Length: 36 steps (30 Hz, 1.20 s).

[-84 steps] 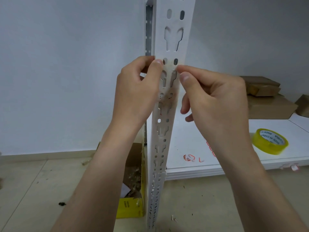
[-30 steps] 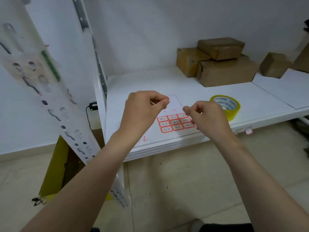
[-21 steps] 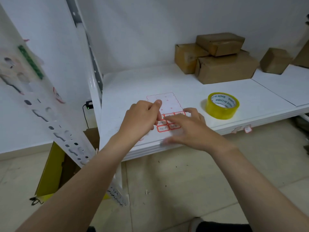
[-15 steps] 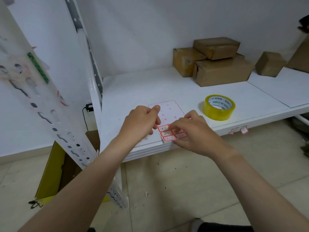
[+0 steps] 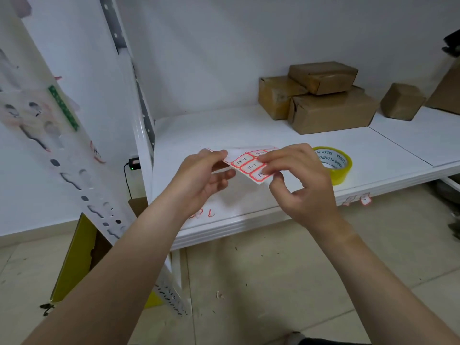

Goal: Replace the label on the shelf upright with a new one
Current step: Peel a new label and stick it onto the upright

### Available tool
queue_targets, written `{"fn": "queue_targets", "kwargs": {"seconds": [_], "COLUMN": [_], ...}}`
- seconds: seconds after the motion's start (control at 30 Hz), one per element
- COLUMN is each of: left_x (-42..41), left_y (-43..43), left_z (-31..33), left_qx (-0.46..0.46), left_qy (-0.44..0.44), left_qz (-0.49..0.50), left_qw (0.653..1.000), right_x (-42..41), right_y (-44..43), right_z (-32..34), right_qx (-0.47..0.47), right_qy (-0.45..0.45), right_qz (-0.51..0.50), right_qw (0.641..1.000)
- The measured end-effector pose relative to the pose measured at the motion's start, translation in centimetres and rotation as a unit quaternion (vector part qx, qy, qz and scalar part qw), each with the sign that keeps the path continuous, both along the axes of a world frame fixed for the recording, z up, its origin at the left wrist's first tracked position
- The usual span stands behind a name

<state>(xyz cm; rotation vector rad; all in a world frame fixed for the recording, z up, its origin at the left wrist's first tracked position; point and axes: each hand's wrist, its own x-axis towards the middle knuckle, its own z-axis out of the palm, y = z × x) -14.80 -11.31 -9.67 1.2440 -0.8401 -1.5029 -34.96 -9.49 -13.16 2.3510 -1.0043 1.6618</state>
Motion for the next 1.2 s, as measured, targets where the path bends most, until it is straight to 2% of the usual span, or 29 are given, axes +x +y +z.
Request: {"fn": "queue_targets", "kwargs": {"seconds": [0.17, 0.27, 0.4, 0.57, 0.67, 0.87, 1.0, 1.2], "left_x": [-0.6, -1.1, -1.5, -2.1, -2.4, -2.5, -2.7, -2.7], "left_y": [0.2, 0.4, 0.8, 1.1, 1.2, 1.1, 1.3, 1.1], "left_z": [0.3, 0.4, 0.4, 0.4, 0.2, 0.0, 0.1, 0.2], "left_qx": [-0.041, -0.056, -0.07, -0.093, -0.097, -0.098, -0.105, -0.1], "left_qy": [0.032, 0.041, 0.043, 0.069, 0.057, 0.025, 0.016, 0.012], "left_qz": [0.024, -0.003, -0.03, -0.033, -0.034, -0.014, -0.013, -0.001], "left_qw": [0.998, 0.998, 0.996, 0.993, 0.993, 0.995, 0.994, 0.995], "right_x": [0.6, 1.3, 1.6, 1.5, 1.8, 2.1, 2.1, 1.6], "right_y": [-0.4, -0.8, -1.0, -1.0, -0.6, 0.0, 0.1, -0.1], "right_z": [0.3, 0.3, 0.1, 0.5, 0.9, 2.3, 2.8, 3.1], "right_qx": [0.046, 0.073, 0.126, 0.189, 0.225, 0.339, 0.399, 0.42], "right_qy": [-0.002, 0.008, -0.028, -0.092, -0.131, -0.257, -0.298, -0.312], "right_qz": [-0.034, -0.08, -0.109, -0.089, -0.064, 0.017, 0.037, 0.008], "right_qw": [0.998, 0.994, 0.986, 0.974, 0.963, 0.905, 0.866, 0.852]}}
